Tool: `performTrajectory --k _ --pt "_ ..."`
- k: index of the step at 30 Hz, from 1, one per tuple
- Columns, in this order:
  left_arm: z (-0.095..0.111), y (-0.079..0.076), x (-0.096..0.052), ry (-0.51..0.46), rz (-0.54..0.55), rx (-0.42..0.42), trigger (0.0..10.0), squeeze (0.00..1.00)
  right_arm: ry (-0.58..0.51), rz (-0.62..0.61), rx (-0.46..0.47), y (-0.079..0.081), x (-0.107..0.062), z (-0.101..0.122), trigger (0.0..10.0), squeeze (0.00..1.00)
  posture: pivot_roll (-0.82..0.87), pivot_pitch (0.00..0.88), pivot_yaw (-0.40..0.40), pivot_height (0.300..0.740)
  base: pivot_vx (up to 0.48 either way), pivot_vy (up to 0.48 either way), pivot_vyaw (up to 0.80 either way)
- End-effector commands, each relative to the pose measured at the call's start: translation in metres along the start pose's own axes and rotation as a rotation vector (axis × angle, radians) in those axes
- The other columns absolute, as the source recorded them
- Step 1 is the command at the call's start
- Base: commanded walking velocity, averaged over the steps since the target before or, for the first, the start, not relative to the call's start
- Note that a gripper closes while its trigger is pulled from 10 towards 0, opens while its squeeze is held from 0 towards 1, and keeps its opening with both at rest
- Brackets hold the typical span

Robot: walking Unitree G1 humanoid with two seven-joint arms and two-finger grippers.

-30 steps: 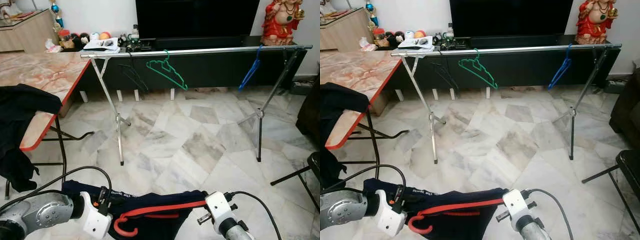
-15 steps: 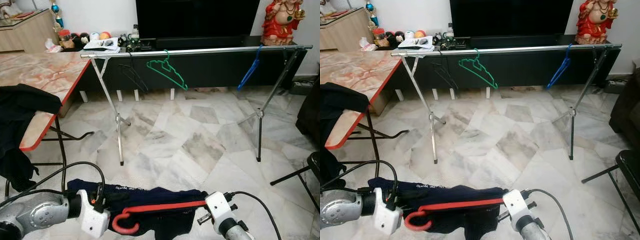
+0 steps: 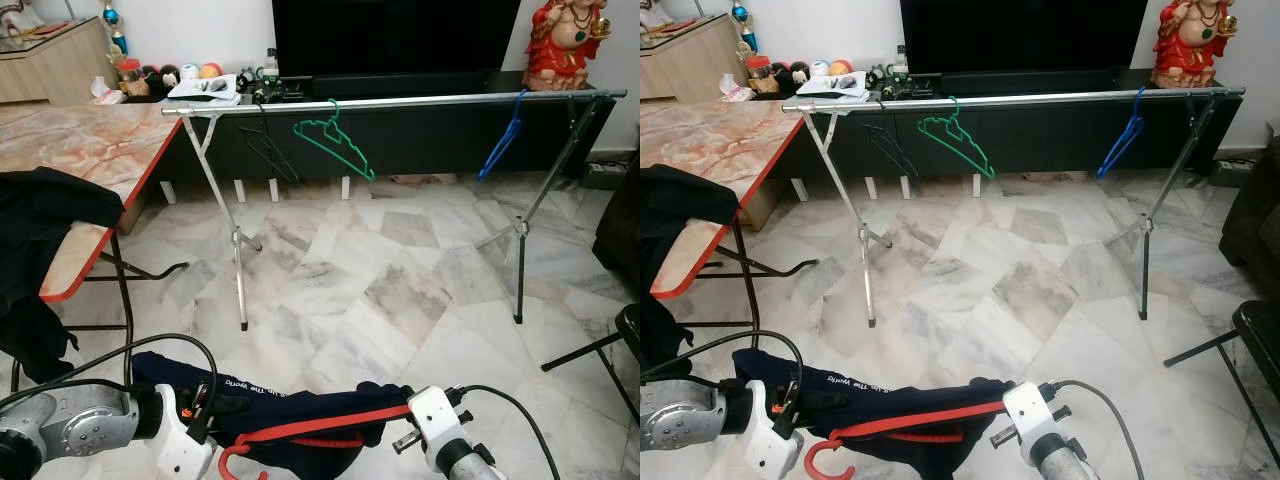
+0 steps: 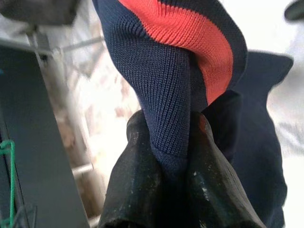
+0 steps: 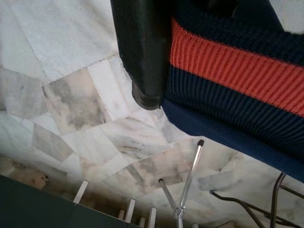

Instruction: Hang hanger

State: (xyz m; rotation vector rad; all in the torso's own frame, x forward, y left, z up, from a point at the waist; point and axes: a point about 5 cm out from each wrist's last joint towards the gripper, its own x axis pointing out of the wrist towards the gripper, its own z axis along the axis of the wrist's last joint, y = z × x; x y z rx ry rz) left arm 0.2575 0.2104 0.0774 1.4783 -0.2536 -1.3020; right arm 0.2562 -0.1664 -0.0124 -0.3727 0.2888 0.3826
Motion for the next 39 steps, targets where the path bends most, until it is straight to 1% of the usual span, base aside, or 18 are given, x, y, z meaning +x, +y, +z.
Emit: performTrajectory --k 1,3,9,11,13,18,21,22,23,24,25,28,33,35,36,37,38,39 --pt "-0.014 -0.018 -0.013 0.111 -0.125 -0.017 10.0 0.0 0.058 -0.057 0.021 -0.009 -0.007 -0.012 0.0 0.0 0.07 0.086 0.045 0.74 0.0 0.0 0.0" --pt "-0.022 -0.034 -0.017 0.183 -0.257 0.001 10.0 0.0 0.07 -0.035 -0.017 -0.007 -0.007 -0.013 0.0 0.0 0.07 0.084 0.044 0.74 0.0 0.0 0.0" --pt "-0.023 -0.039 -0.018 0.203 -0.261 -0.043 10.0 0.0 0.096 -0.027 -0.032 -0.007 -0.006 -0.014 0.0 0.0 0.07 0.078 0.041 0.74 0.0 0.0 0.0" --pt "-0.021 -0.033 -0.017 0.174 -0.203 -0.054 10.0 0.0 0.106 -0.019 -0.044 -0.007 -0.006 -0.015 0.0 0.0 0.07 0.078 0.039 0.74 0.0 0.0 0.0" --pt "-0.014 -0.022 -0.015 0.083 -0.103 -0.078 10.0 0.0 0.12 -0.007 -0.05 -0.006 -0.006 -0.016 0.0 0.0 0.07 0.078 0.035 0.74 0.0 0.0 0.0" --pt "-0.004 -0.015 -0.013 -0.019 -0.087 -0.018 10.0 0.0 0.13 0.023 -0.053 -0.003 -0.006 -0.017 0.0 0.0 0.08 0.073 0.026 0.74 0.0 0.0 0.0" --pt "0.001 -0.016 -0.008 -0.063 -0.134 0.005 10.0 0.0 0.137 0.045 -0.06 -0.001 -0.004 -0.016 0.0 0.0 0.08 0.065 0.021 0.74 0.0 0.0 0.0" --pt "0.003 -0.018 -0.006 -0.072 -0.142 0.004 10.0 0.0 0.137 0.047 -0.062 0.0 -0.003 -0.016 0.7 0.0 0.08 0.065 0.02 0.74 0.0 0.0 0.0" --pt "0.004 -0.019 -0.005 -0.078 -0.146 0.001 10.0 0.0 0.136 0.048 -0.063 0.0 -0.003 -0.015 4.5 0.0 0.08 0.065 0.02 0.74 0.0 0.0 0.0" --pt "0.006 -0.021 -0.001 -0.086 -0.146 -0.008 10.0 0.0 0.135 0.066 -0.058 0.001 -0.001 -0.013 10.0 0.0 0.07 0.063 0.019 0.74 0.0 0.0 0.0" --pt "0.008 -0.023 0.001 -0.094 -0.149 -0.012 10.0 0.0 0.127 0.092 -0.033 0.003 0.0 -0.012 10.0 1.0 0.07 0.063 0.019 0.74 0.0 0.0 0.0" --pt "0.009 -0.024 0.002 -0.101 -0.153 -0.014 10.0 0.0 0.122 0.126 -0.018 0.006 0.0 -0.011 10.0 1.0 0.07 0.063 0.019 0.74 0.0 0.0 0.0" --pt "0.011 -0.025 0.004 -0.108 -0.15 -0.026 10.0 0.0 0.145 0.293 -0.043 0.019 -0.002 -0.014 10.0 1.0 0.07 0.066 0.013 0.74 0.0 0.0 0.0" --pt "0.011 -0.025 0.005 -0.112 -0.15 -0.03 10.0 0.0 0.167 0.393 -0.007 0.025 -0.004 -0.016 10.0 1.0 0.07 0.07 0.013 0.74 0.0 0.0 0.0" --pt "0.012 -0.024 0.007 -0.116 -0.145 -0.034 10.0 0.0 0.204 0.524 -0.011 0.032 -0.009 -0.02 10.0 1.0 0.06 0.072 0.013 0.74 0.0 0.0 0.0" --pt "0.012 -0.024 0.007 -0.116 -0.145 -0.034 10.0 0.0 0.204 0.524 -0.011 0.032 -0.009 -0.02 10.0 1.0 0.06 0.072 0.013 0.74 0.0 0.0 0.0" --pt "0.013 -0.023 0.009 -0.12 -0.138 -0.039 10.0 0.0 0.235 0.637 -0.037 0.037 -0.014 -0.024 10.0 1.0 0.06 0.075 0.011 0.74 0.0 0.0 0.0" --pt "0.013 -0.023 0.009 -0.12 -0.138 -0.039 10.0 0.0 0.235 0.637 -0.037 0.037 -0.014 -0.024 10.0 1.0 0.06 0.075 0.011 0.74 0.0 0.0 0.0"
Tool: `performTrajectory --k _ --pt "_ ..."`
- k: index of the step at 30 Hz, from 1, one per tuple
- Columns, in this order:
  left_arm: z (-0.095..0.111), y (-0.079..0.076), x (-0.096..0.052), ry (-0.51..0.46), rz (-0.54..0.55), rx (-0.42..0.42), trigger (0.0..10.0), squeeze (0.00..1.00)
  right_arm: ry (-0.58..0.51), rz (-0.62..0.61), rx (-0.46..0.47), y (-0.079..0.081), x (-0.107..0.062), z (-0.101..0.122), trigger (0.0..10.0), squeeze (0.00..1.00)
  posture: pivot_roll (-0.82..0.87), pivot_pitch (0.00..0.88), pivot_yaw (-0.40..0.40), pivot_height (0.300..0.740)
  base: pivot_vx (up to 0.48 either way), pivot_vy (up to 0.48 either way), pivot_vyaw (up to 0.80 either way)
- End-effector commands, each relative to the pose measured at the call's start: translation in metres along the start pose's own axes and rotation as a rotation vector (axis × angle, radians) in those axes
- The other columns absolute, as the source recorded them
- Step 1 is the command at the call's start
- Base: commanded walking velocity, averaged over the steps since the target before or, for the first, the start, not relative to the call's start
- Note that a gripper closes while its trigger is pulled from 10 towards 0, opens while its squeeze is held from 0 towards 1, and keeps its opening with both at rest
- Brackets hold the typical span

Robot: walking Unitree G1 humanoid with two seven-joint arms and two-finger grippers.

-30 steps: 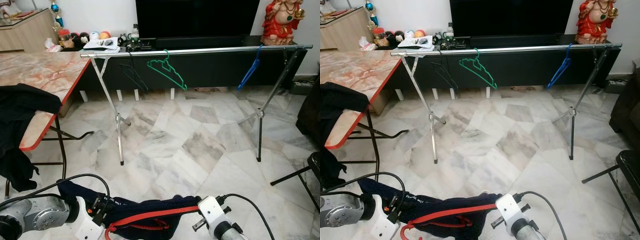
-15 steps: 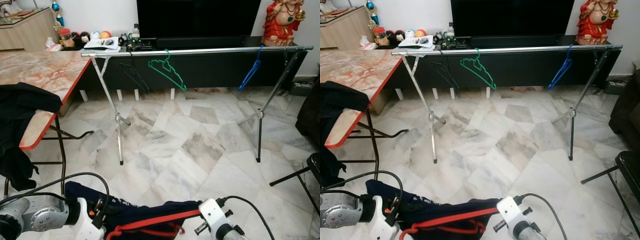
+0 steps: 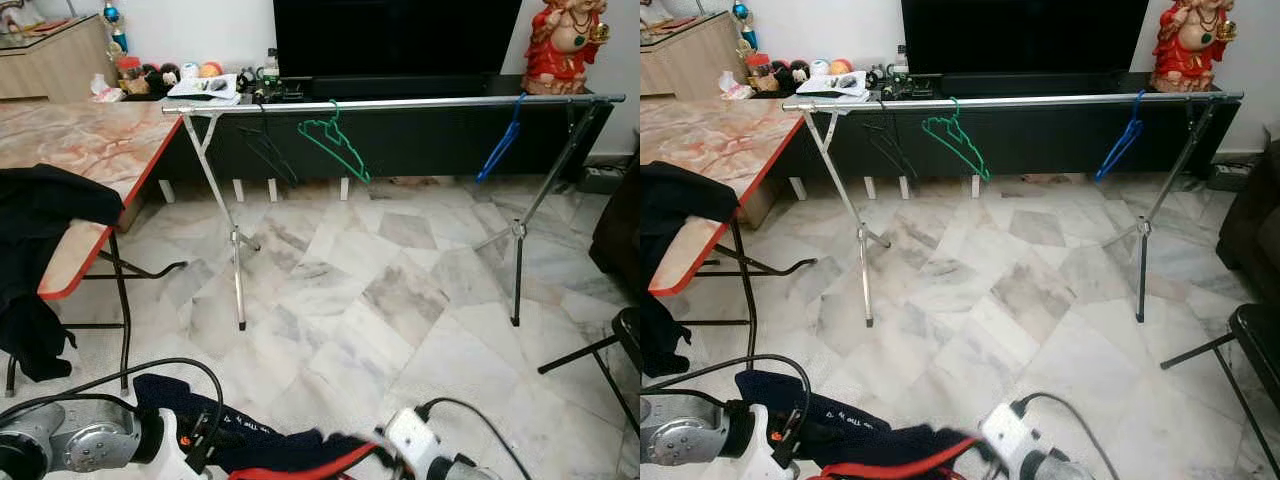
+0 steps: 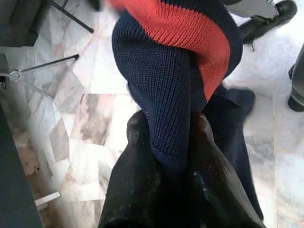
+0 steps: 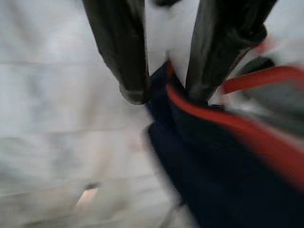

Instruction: Hang hanger

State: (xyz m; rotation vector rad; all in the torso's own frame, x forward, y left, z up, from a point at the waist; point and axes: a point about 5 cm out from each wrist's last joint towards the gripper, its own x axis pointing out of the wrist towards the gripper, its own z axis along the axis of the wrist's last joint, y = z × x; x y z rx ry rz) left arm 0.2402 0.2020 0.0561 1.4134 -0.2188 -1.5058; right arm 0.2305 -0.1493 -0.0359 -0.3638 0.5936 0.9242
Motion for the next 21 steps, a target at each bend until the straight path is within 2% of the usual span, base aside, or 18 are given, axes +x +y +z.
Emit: performTrajectory --k 1,7,10,12,15,17,18,21 --pt "-0.001 -0.001 -0.002 0.003 0.001 -0.015 10.0 0.0 0.036 0.088 0.001 0.008 -0.001 -0.006 10.0 1.0 0.06 0.075 0.011 0.74 0.0 0.0 0.0" --pt "0.003 -0.003 0.004 -0.017 0.005 -0.055 10.0 0.0 0.013 0.158 0.072 0.003 -0.005 -0.004 10.0 1.0 0.06 0.081 0.009 0.74 0.0 0.0 0.0" --pt "0.001 -0.007 0.005 0.003 0.021 -0.136 10.0 0.0 -0.015 0.142 0.076 -0.005 -0.01 0.0 10.0 1.0 0.06 0.081 0.009 0.74 0.0 0.0 0.0" --pt "0.0 -0.011 0.006 0.01 0.022 -0.201 10.0 0.0 -0.048 0.089 0.091 -0.015 -0.013 0.004 10.0 1.0 0.06 0.083 0.01 0.74 0.0 0.0 0.0" --pt "0.002 -0.011 0.01 0.0 0.09 -0.275 10.0 0.0 -0.112 0.006 0.084 -0.029 -0.018 0.015 10.0 1.0 0.06 0.083 0.01 0.74 0.0 0.0 0.0" --pt "0.003 -0.011 0.013 -0.003 0.102 -0.286 10.0 0.0 -0.173 -0.123 0.086 -0.049 -0.025 0.025 10.0 1.0 0.06 0.087 0.01 0.74 0.0 0.0 0.0" --pt "0.005 -0.013 0.016 -0.004 0.093 -0.29 10.0 0.0 -0.23 -0.235 0.092 -0.066 -0.035 0.035 10.0 1.0 0.06 0.087 0.01 0.74 0.0 0.0 0.0" --pt "0.006 -0.015 0.021 -0.005 0.093 -0.332 10.0 0.0 -0.292 -0.329 0.092 -0.082 -0.047 0.044 10.0 1.0 0.05 0.087 0.011 0.74 0.0 0.0 0.0"
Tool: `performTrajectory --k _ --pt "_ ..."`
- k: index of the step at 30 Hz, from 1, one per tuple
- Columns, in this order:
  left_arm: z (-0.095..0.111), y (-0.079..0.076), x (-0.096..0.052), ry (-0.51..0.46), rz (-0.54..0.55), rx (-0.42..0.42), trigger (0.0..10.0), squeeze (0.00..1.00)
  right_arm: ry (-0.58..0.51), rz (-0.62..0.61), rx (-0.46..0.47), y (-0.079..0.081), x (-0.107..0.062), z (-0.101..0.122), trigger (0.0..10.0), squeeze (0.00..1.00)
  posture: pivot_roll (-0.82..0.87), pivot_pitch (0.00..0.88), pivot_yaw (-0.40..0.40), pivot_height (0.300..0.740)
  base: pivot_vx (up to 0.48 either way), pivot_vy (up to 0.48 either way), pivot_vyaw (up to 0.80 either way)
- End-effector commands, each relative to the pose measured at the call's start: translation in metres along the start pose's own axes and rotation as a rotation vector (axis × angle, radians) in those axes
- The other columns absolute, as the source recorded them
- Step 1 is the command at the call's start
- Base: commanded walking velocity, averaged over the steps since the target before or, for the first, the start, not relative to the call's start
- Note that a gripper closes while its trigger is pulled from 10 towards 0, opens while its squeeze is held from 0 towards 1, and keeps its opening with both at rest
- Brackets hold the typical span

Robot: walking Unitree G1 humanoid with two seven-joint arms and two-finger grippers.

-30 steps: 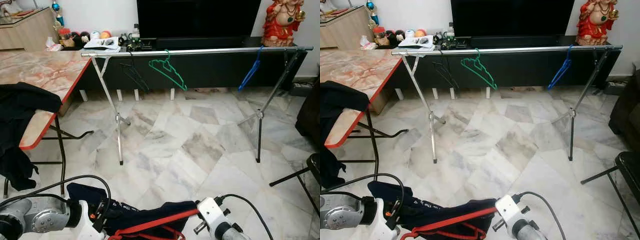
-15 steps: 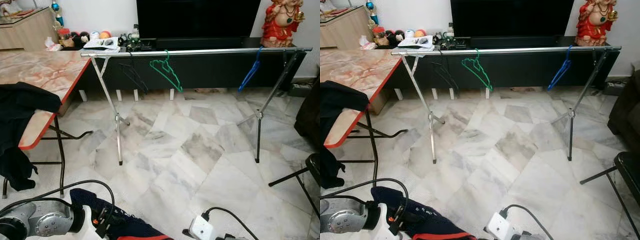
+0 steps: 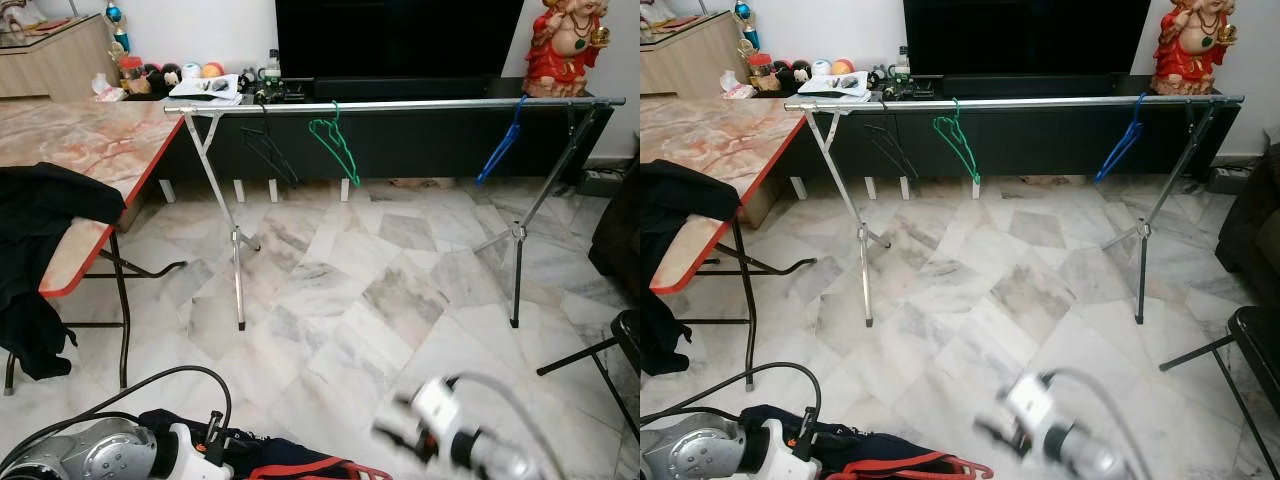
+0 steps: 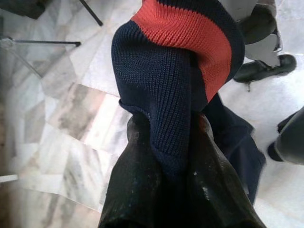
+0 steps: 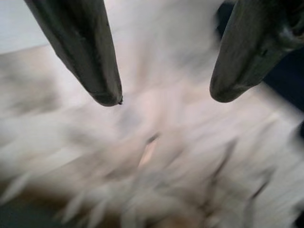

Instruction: Hang hanger

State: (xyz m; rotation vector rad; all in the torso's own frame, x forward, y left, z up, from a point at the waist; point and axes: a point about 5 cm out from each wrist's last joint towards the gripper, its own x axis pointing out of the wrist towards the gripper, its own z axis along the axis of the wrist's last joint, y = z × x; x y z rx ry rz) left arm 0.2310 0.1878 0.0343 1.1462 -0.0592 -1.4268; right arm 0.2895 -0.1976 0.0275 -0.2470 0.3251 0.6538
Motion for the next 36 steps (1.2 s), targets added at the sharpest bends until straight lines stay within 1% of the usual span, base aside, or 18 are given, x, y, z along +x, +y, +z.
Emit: performTrajectory --k 1,5,6,8,9,11,12,13,15,17,18,19,22,26,29,31,34,36 --pt "-0.002 -0.001 0.0 0.014 0.035 -0.071 10.0 0.0 -0.049 -0.061 0.011 -0.009 -0.004 0.006 10.0 1.0 0.05 0.087 0.011 0.74 0.0 0.0 0.0" --pt "-0.005 0.009 0.006 0.01 0.198 -0.262 10.0 0.0 -0.098 -0.107 -0.004 -0.017 -0.005 0.017 10.0 1.0 0.05 0.084 0.012 0.74 0.0 0.0 0.0" --pt "-0.005 0.018 0.01 -0.01 0.299 -0.358 10.0 0.0 -0.105 -0.11 0.0 -0.017 -0.003 0.018 10.0 1.0 0.05 0.085 0.013 0.74 0.0 0.0 0.0" --pt "-0.005 0.022 0.012 -0.02 0.342 -0.404 10.0 0.0 -0.105 -0.108 -0.001 -0.017 -0.003 0.019 10.0 1.0 0.05 0.083 0.013 0.74 0.0 0.0 0.0" --pt "-0.006 0.034 0.02 -0.04 0.47 -0.56 10.0 0.0 -0.094 -0.141 -0.01 -0.016 -0.001 0.018 10.0 0.74 0.05 0.083 0.013 0.74 0.0 0.0 0.0" --pt "-0.007 0.036 0.022 -0.042 0.488 -0.592 10.0 0.0 -0.092 -0.151 -0.009 -0.016 -0.001 0.017 10.0 0.74 0.05 0.083 0.013 0.74 0.0 0.0 0.0" --pt "-0.007 0.037 0.025 -0.051 0.501 -0.632 10.0 0.0 -0.09 -0.159 -0.008 -0.015 0.0 0.017 10.0 0.0 0.05 0.083 0.013 0.74 0.0 0.0 0.0" --pt "-0.008 0.041 0.03 -0.072 0.56 -0.73 10.0 0.0 -0.098 -0.193 -0.004 -0.014 0.0 0.016 10.0 0.0 0.04 0.077 0.01 0.74 0.0 0.0 0.0" --pt "-0.009 0.045 0.032 -0.092 0.62 -0.802 10.0 0.0 -0.122 -0.253 -0.014 -0.015 -0.001 0.017 10.0 0.0 0.04 0.077 0.01 0.74 0.0 0.0 0.0" --pt "-0.015 0.054 0.03 -0.075 0.755 -0.881 10.0 0.0 -0.17 -0.362 0.0 -0.02 -0.003 0.021 10.0 0.0 0.04 0.073 0.013 0.74 0.0 0.0 0.0" --pt "-0.015 0.054 0.03 -0.075 0.755 -0.881 10.0 0.0 -0.17 -0.362 0.0 -0.02 -0.003 0.021 10.0 0.0 0.04 0.073 0.013 0.74 0.0 0.0 0.0" --pt "-0.018 0.06 0.027 -0.076 0.865 -0.944 10.0 0.0 -0.201 -0.433 0.007 -0.022 -0.005 0.023 10.0 0.0 0.04 0.072 0.015 0.74 0.0 0.0 0.0" --pt "-0.021 0.069 0.023 -0.082 1.02 -1.008 10.0 0.0 -0.213 -0.491 0.027 -0.02 -0.006 0.021 10.0 0.0 0.03 0.066 0.014 0.74 0.0 0.0 0.0" --pt "-0.02 0.088 0.011 -0.193 1.271 -1.088 10.0 0.0 -0.196 -0.532 0.089 -0.004 -0.003 0.008 10.0 0.0 0.03 0.058 0.017 0.74 0.0 0.0 0.0" --pt "-0.016 0.099 0.004 -0.263 1.345 -1.053 10.0 0.0 -0.195 -0.558 0.126 0.005 -0.001 0.003 10.0 0.0 0.03 0.058 0.017 0.74 0.0 0.0 0.0" --pt "-0.014 0.107 -0.001 -0.352 1.408 -1.098 10.0 0.0 -0.194 -0.596 0.134 0.007 0.0 0.002 10.0 0.0 0.02 0.051 0.027 0.74 0.0 0.0 0.0" --pt "-0.012 0.113 -0.002 -0.391 1.411 -1.117 10.0 0.0 -0.195 -0.596 0.138 0.01 0.003 0.003 10.0 0.0 0.02 0.053 0.03 0.74 0.0 0.0 0.0" --pt "-0.01 0.113 0.004 -0.361 1.336 -1.091 10.0 0.0 -0.196 -0.583 0.13 0.012 0.004 0.004 10.0 0.0 0.02 0.057 0.029 0.74 0.0 0.0 0.0"
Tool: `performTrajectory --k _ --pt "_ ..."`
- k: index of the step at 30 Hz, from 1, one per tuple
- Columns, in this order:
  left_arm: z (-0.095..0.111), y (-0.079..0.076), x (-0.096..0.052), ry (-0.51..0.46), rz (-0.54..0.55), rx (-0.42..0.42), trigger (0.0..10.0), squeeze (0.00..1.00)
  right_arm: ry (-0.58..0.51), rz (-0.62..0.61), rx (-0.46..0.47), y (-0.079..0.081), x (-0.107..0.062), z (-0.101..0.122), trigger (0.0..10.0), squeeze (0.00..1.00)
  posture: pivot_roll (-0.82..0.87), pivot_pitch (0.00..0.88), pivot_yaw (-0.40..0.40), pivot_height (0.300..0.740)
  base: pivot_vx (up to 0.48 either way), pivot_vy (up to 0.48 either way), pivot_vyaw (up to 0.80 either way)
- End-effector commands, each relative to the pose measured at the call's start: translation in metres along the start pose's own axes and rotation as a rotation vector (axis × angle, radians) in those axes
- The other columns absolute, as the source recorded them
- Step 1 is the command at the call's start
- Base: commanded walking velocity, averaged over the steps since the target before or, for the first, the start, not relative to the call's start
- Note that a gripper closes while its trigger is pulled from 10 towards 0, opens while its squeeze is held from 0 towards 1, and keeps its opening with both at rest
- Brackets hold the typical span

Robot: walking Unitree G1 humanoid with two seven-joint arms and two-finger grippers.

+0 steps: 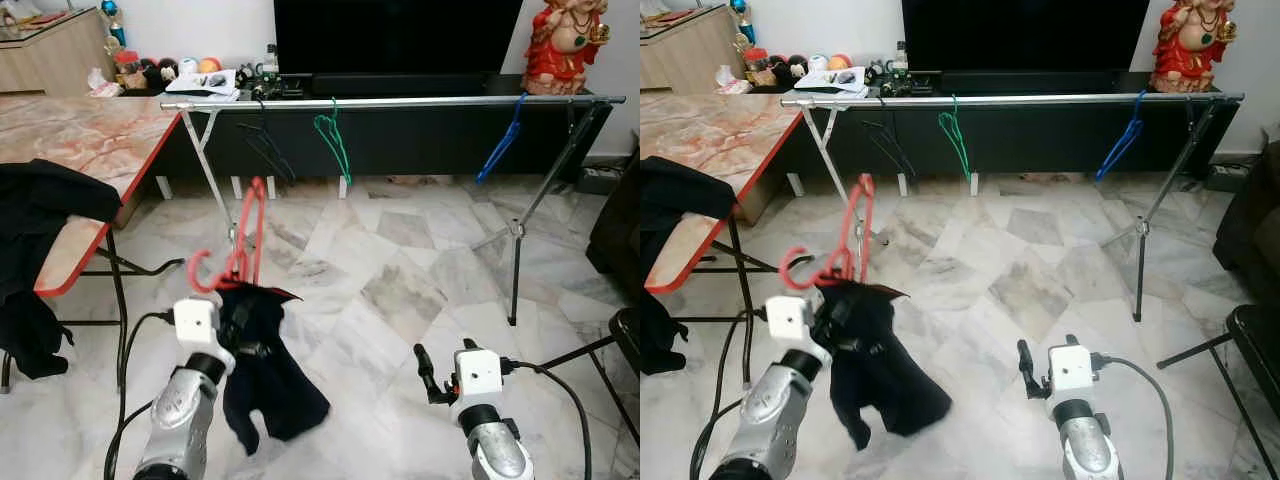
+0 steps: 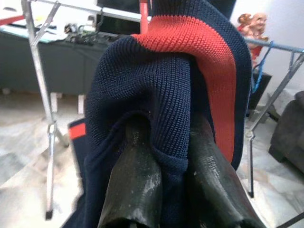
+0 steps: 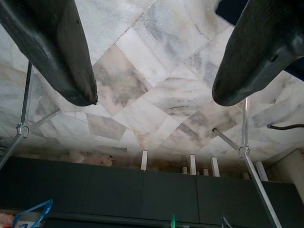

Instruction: Hang hanger

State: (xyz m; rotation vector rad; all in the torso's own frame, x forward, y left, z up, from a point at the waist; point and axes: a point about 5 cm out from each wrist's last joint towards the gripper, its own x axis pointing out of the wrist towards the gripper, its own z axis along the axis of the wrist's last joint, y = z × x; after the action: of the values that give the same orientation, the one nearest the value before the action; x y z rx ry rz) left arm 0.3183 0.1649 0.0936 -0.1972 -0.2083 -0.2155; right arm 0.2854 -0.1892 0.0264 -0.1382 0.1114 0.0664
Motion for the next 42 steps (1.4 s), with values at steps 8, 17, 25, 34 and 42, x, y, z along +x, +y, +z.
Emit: performTrajectory --k 8,17,25,34,42 --pt "-0.026 -0.023 -0.013 0.325 -0.527 0.317 10.0 0.0 -0.054 0.162 -0.143 -0.004 0.014 0.025 10.0 0.0 0.03 0.075 0.029 0.74 0.0 0.0 0.0" --pt "-0.045 -0.005 -0.033 0.574 -0.674 0.553 10.0 0.0 -0.081 0.48 -0.345 -0.025 0.022 0.059 10.0 0.0 0.03 0.077 0.03 0.74 0.0 0.0 0.0" --pt "-0.045 0.002 -0.04 0.679 -0.863 0.798 10.0 0.0 0.282 1.159 -0.421 -0.019 -0.02 0.025 10.0 0.0 0.03 0.07 0.021 0.74 0.0 0.0 0.0" --pt "-0.042 -0.013 -0.037 0.71 -1.036 0.878 10.0 0.0 0.33 1.336 -0.313 0.024 -0.022 0.01 10.0 0.0 0.08 0.056 0.0 0.74 0.0 0.0 0.0" --pt "-0.044 -0.016 -0.041 0.787 -1.19 0.967 10.0 0.0 0.233 1.292 -0.385 0.031 -0.006 0.024 10.0 0.0 0.08 0.047 -0.01 0.74 0.0 0.0 0.0"
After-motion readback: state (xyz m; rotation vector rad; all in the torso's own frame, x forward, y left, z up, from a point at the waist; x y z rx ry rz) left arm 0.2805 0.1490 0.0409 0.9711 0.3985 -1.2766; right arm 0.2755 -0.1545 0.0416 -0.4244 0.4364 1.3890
